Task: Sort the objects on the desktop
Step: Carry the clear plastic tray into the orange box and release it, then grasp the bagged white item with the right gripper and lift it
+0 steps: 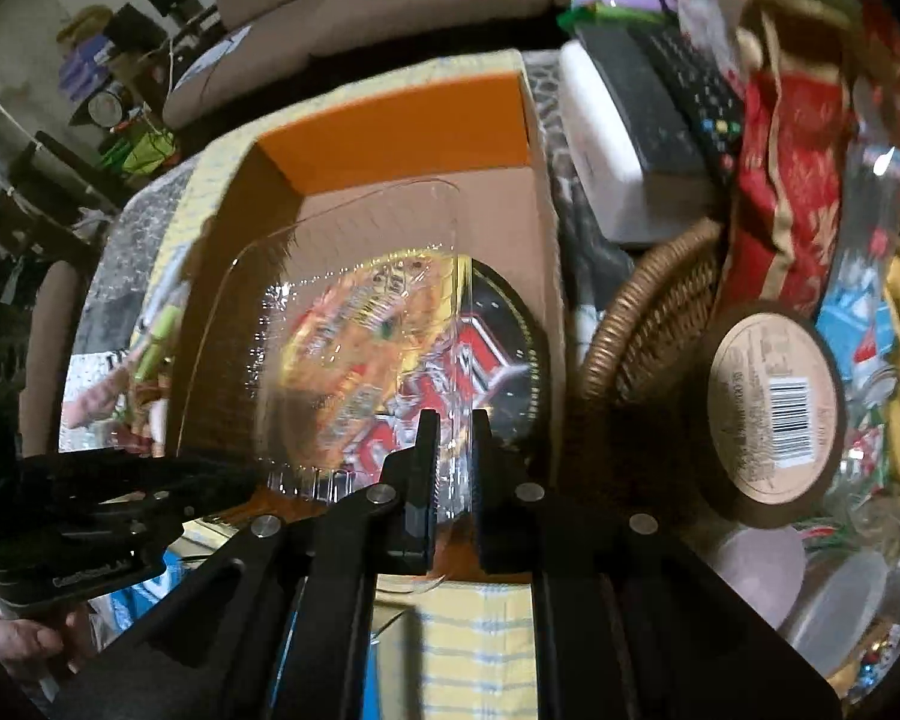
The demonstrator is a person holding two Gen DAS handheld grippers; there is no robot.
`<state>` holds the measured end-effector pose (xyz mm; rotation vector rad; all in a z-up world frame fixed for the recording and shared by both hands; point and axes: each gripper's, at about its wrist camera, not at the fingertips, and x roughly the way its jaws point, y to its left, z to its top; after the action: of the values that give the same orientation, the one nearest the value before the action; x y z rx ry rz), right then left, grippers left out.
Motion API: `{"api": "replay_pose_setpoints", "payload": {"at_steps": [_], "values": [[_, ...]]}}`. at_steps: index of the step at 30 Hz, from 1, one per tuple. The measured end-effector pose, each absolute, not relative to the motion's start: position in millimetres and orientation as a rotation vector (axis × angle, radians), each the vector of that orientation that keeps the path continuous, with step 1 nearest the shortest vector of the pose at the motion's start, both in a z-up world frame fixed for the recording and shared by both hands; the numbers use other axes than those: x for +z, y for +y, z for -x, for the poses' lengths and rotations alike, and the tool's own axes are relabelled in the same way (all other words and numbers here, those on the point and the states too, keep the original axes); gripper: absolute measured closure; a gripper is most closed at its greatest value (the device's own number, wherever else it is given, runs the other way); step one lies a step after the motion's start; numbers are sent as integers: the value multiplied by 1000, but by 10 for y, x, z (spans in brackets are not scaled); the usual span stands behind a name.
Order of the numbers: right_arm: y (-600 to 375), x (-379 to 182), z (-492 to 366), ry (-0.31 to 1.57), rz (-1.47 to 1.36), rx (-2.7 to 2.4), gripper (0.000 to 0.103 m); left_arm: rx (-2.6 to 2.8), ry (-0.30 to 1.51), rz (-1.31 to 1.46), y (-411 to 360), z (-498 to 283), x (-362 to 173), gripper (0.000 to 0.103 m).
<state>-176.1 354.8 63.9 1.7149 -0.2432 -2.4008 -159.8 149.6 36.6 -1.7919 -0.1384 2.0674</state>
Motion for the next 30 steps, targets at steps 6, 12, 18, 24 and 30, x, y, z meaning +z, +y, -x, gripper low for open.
{"api": "replay_pose_setpoints", "payload": {"at_steps": [6,12,18,24,30], "values": [[3501,428,1680,-131,-1784,-2404,90,2049,-79,1835,1563,1667,172,70],[3426,541,1610,-31,-1752,-2448,73,2035,-79,1831,1626,1620,113,56],[3596,962,1492,-180,-1629,-2505,67,2034,-105,1836,1612,1643,131,41],[3617,1324,1282,-293,-1490,-2483,50,2010,-267,1779,1303,1525,382,15],[3266,1561,923,-281,-1369,-2435,28,2013,-460,1498,605,960,990,8]]}}
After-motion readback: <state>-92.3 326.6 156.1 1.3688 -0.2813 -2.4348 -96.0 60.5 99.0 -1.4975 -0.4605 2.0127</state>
